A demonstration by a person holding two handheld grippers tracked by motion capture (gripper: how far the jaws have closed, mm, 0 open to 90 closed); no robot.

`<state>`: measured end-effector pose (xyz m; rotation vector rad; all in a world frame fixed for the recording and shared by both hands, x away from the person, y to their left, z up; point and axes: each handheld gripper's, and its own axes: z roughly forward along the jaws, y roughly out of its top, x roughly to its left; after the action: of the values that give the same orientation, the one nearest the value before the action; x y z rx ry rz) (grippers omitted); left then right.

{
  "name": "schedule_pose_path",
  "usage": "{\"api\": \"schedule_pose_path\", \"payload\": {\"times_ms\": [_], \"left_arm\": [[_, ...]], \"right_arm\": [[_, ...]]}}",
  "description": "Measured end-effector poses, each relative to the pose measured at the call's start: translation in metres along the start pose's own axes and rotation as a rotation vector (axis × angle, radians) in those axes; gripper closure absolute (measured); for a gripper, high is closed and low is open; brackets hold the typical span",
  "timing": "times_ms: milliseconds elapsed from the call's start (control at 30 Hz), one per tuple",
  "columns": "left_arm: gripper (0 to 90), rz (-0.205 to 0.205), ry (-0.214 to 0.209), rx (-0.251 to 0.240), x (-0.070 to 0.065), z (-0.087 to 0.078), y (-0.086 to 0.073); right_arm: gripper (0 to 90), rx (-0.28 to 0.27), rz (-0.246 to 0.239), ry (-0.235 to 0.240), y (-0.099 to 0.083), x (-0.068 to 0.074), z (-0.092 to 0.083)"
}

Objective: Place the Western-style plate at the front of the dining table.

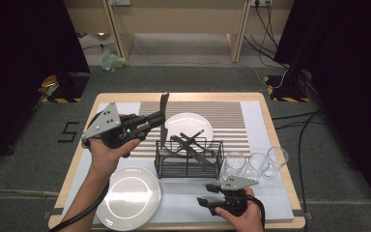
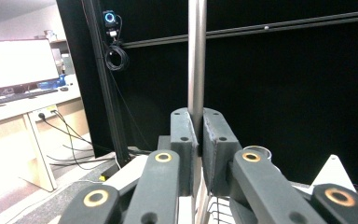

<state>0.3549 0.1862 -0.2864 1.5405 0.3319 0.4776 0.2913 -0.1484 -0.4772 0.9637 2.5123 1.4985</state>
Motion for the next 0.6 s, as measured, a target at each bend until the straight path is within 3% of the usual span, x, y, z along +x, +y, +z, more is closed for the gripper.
{"api": "schedule_pose_path", "payload": {"times_ms": [600], "left_arm": [[83.5, -0.006, 0.008, -0.005, 0.0015, -0.0019, 0.0003]], "right_arm": [[39.4, 0.002, -0.001, -0.006, -0.0003, -0.0009, -0.0002]]}}
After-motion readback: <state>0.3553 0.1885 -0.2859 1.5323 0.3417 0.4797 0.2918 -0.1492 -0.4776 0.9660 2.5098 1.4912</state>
